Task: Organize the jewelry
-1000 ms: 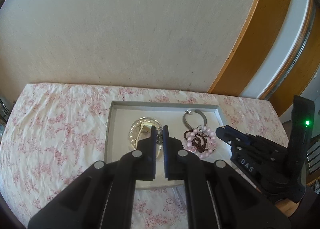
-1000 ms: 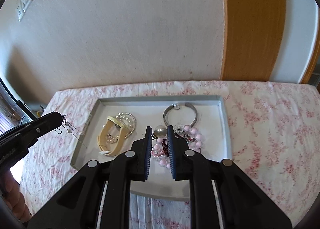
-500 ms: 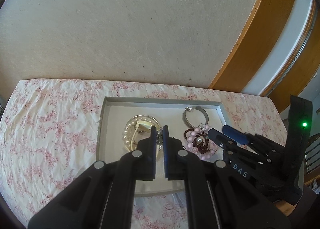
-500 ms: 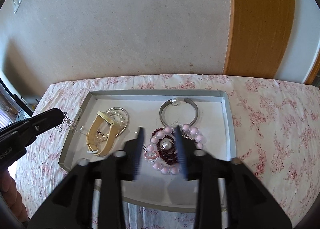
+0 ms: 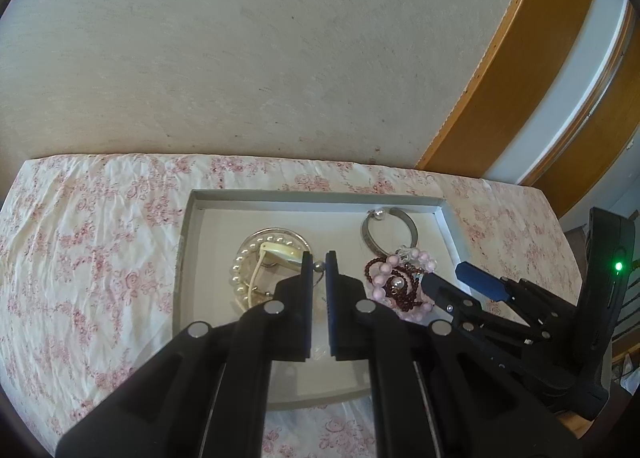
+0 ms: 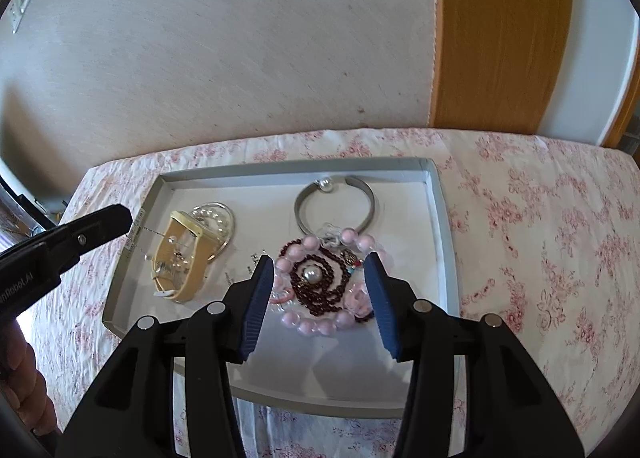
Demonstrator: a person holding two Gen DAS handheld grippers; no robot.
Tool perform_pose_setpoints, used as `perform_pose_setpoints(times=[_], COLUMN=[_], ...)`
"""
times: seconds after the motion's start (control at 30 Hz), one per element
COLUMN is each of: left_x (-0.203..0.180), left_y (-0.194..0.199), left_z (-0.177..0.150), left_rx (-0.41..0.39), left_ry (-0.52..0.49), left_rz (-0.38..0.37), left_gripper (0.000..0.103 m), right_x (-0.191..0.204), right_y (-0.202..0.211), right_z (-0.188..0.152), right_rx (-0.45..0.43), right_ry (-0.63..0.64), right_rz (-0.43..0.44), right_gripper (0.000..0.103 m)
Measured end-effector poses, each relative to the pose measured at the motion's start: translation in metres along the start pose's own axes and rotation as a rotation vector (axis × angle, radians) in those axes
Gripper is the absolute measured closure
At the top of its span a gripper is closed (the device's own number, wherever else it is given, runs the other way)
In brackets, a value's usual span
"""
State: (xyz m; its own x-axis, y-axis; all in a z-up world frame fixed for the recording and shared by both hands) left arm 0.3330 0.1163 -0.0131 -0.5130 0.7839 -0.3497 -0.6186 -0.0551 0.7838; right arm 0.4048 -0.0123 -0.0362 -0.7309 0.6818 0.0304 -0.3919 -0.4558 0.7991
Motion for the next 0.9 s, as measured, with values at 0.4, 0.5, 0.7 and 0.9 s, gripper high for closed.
perform_pose_setpoints(times=[0.4, 0.5, 0.7, 0.9], left_x=[0.012, 0.020, 0.040, 0.052], left_y=[0.022, 0.032, 0.048, 0.049], left_z=[0.013, 0.010, -0.013, -0.041], left_rx=[-0.051, -0.073, -0.100, -0.076], left_ry=[0.026, 0.022, -0.004, -0.010], left_rz=[0.019, 0.040, 0.072, 0.085], left_gripper=[0.046, 0.036, 0.018, 0.011], right_x=[-0.002, 0.000, 0.011, 0.020], right_y=[0.022, 0.028, 0.040, 0.045], right_z=[-0.008, -0.011, -0.023, -0.038], right_rx=[-0.022, -0.026, -0.036, -0.023], right_ry=[-0.013, -0.019, -0.017, -0.014], right_rz=[-0.010, -0.015, -0.023, -0.024], right_gripper=[0.043, 0.033, 0.014, 0.009])
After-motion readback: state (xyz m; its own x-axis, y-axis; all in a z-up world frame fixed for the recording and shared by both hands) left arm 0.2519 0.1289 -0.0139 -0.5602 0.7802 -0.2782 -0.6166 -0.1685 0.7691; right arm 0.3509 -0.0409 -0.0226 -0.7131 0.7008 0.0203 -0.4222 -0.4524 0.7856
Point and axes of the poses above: each gripper's, at about its wrist camera, not at the fingertips, and y roughly against the way its jaws point, x to its left, z to its top, the point moved 3 cm from there along -y, roughly the way its jaws point, and after that the axes turned 13 degrees about y, right-handed, at the moved point
